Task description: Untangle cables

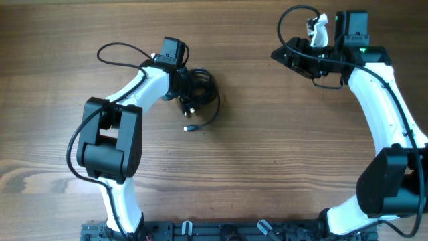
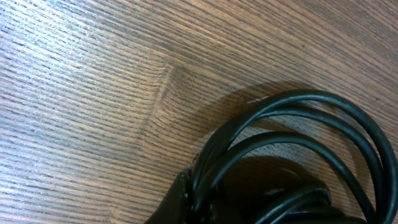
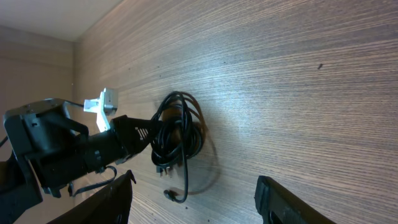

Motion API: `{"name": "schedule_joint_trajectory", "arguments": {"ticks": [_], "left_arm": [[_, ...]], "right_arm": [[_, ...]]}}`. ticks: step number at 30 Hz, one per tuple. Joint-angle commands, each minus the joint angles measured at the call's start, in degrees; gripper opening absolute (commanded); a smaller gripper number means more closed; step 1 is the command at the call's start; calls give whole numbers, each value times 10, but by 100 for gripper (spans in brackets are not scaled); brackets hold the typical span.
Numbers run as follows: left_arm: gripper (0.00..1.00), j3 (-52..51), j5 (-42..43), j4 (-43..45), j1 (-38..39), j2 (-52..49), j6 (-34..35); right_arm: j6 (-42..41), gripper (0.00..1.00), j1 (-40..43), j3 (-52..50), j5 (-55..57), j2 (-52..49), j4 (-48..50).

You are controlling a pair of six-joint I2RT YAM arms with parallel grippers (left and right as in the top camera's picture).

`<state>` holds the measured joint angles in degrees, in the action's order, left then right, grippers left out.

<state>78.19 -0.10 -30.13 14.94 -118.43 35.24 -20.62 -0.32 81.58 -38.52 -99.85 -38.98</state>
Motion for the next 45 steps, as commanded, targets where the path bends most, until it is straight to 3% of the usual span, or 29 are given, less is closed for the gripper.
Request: {"name": "schedule_joint_trajectory", "arguments": {"ticks": [1,7,11,18,23,34,38,45], "left_arm": [[4,-12,21,-5,-10,-10,-20],[4,-9,177,39,-10,103,-80],[4,-9,225,42,-10,170,-75],[4,-9,263,51,-10,188,42],[4,-9,302,76,-10,188,81],[4,-9,364,123,-10,188,81],[4,-9,411,151,-10,188,90],[4,-9,417,151,-9,188,90]], "right_arm": [[41,64,-18,7,-30,-3,9],[37,64,-77,21,-101,-3,52],[-71,47,-110,21,-118,-3,96],[-149,41,-147,21,-115,-3,135],[-170,40,-171,21,-108,-12,143],[-201,40,-189,20,-69,-70,129],[-217,40,-190,20,-65,-97,158],[-263,40,-190,20,-70,-111,230]]}}
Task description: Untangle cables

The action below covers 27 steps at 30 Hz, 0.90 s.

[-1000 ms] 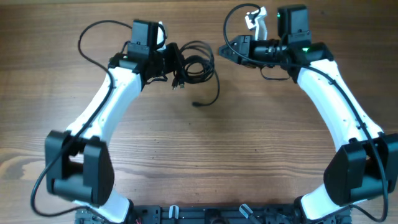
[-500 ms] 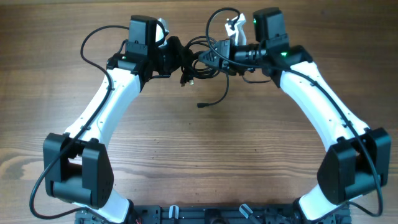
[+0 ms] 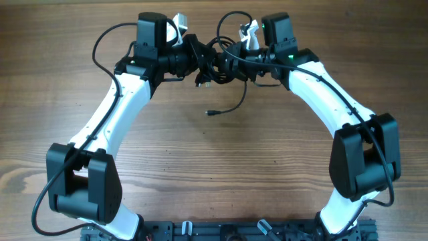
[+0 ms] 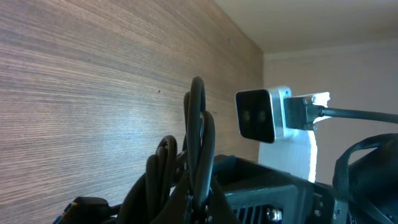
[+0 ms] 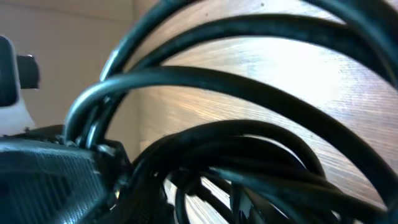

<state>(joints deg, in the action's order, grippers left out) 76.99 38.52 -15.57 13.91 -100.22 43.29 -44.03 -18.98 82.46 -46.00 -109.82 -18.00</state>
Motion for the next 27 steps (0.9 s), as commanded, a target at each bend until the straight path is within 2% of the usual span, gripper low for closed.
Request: {"name": "schedule_joint_trajectory", "arguments": {"ticks": [1,4,8,11,16,17,18,21,24,27], "left_arm": [[4,3,31,5,1,6,10],[4,3,37,7,1,6,31],[4,3,87,27,1,6,49],[4,3,108,41,2,6,76],[4,3,118,52,10,6,103],[4,3,125,63,10,6,107],[4,3,135,79,10,6,113],[4,3,152,107,3,6,115],[4,3,144,101,-21,6,106],[4,3,93,53,-44,6,73]], "right_arm": [[-37,41,-3,12,5,-11,30],[-47,40,-4,12,5,-11,49],[-57,40,-6,12,10,-21,57],[-63,44,-6,12,4,-25,79],[-73,45,-18,12,-5,-26,111],[-69,35,-22,12,-7,-28,109],[-64,20,-25,12,-6,-30,95],[-27,4,-22,11,-4,-32,56],[6,4,-3,11,-9,-31,24],[29,4,24,11,-37,-20,21]]}}
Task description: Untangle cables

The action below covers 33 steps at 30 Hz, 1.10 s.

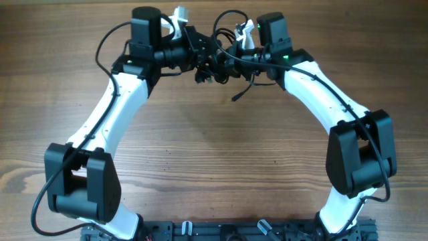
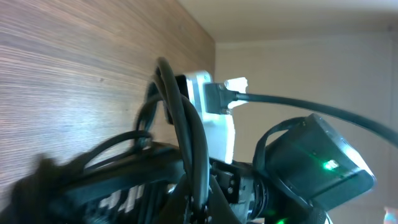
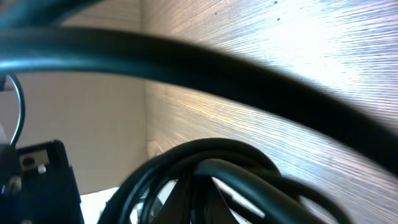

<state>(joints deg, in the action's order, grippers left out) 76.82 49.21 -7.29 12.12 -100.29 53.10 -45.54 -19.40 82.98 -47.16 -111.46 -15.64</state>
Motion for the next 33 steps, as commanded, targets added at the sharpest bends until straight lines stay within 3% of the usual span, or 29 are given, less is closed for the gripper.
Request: {"name": "schedule_joint_trajectory", "arguments": {"ticks": [1,7,13,15,17,20,22,25,27,33], "left_arm": [[4,4,-38,-53,-32,6,-33],[4,4,-259,-221,-48,2,-34],[4,3,-257,-237,-47,2,-47],[4,3,-241,-234,-47,2,-37],[4,3,-232,-234,-47,2,2],[4,3,-226,-234,-47,2,139],[4,3,-213,-234,-47,2,264],[4,3,-160,-234,-47,2,446],[4,3,-142,-234,-47,2,483],[4,3,-154,-235,-47,2,483]], "right_arm": [[50,4,34,6,-37,1,0],[84,4,75,6,-197,63,45],[81,4,77,6,-203,88,39],[93,9,76,6,-170,88,0],[116,16,76,6,-141,88,-41],[171,34,68,6,-81,88,-113],[205,50,54,6,-43,88,-156],[250,66,32,6,-4,88,-182],[276,69,18,6,-4,88,-182],[280,68,-25,6,11,88,-179]]}}
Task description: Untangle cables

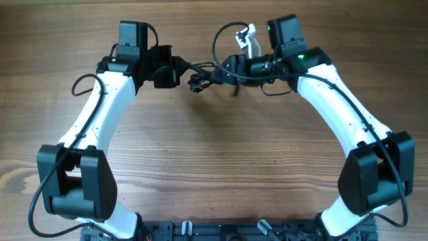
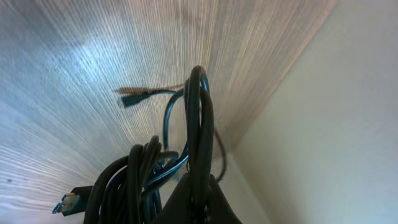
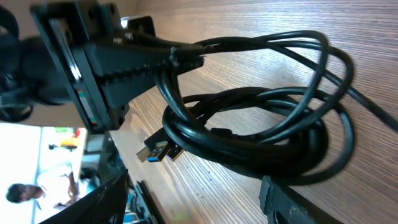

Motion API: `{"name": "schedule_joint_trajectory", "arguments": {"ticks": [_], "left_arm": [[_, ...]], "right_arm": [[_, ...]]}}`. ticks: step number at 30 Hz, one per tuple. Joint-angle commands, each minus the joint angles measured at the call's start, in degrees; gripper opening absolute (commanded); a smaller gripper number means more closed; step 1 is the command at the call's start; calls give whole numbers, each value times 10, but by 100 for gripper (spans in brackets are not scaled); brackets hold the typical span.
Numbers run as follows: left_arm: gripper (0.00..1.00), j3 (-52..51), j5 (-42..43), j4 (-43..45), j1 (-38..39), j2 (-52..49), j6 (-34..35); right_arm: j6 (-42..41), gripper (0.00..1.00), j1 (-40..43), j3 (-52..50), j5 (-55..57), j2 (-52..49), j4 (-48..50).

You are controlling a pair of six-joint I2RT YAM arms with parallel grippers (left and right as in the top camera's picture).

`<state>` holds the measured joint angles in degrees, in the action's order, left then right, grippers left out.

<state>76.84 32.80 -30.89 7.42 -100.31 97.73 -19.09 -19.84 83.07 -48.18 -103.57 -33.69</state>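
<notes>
A tangled bundle of black cable hangs between my two arms at the back middle of the table. My left gripper is shut on one loop of it; in the left wrist view the left gripper pinches that loop, with the bundle beside it. My right gripper is just right of the bundle. In the right wrist view the right gripper stands wide open with the bundle in front of it, not between its fingers. Blue USB plugs stick out below the coils.
The wooden table stretches out in front of both arms. A loose cable end trails down from the bundle. The arm bases stand at the near edge.
My right gripper has opened and drawn back from the coils. My left arm has moved left with the bundle still pinched, so the two grippers are further apart.
First my left gripper was at the bundle on the table left of centre, with my right gripper open far off at the back right. Then both grippers were together at the raised bundle at the back middle. Now only the left one holds it.
</notes>
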Motion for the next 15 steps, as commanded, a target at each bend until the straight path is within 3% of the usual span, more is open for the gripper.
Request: {"name": "schedule_joint_trajectory", "arguments": {"ticks": [1,3,7,12,15], "left_arm": [[4,2,-8,-2,0,2,37],[4,2,-29,-5,0,2,41],[4,2,-79,-51,0,2,134],[4,2,-110,-130,0,2,240],[4,2,-110,-160,0,2,257]], "right_arm": [[-4,67,-27,5,35,9,0],[-59,64,-40,5,70,9,-1],[-141,63,-85,5,134,9,19],[-184,64,-131,5,260,8,32],[-185,64,-146,5,305,7,35]]}}
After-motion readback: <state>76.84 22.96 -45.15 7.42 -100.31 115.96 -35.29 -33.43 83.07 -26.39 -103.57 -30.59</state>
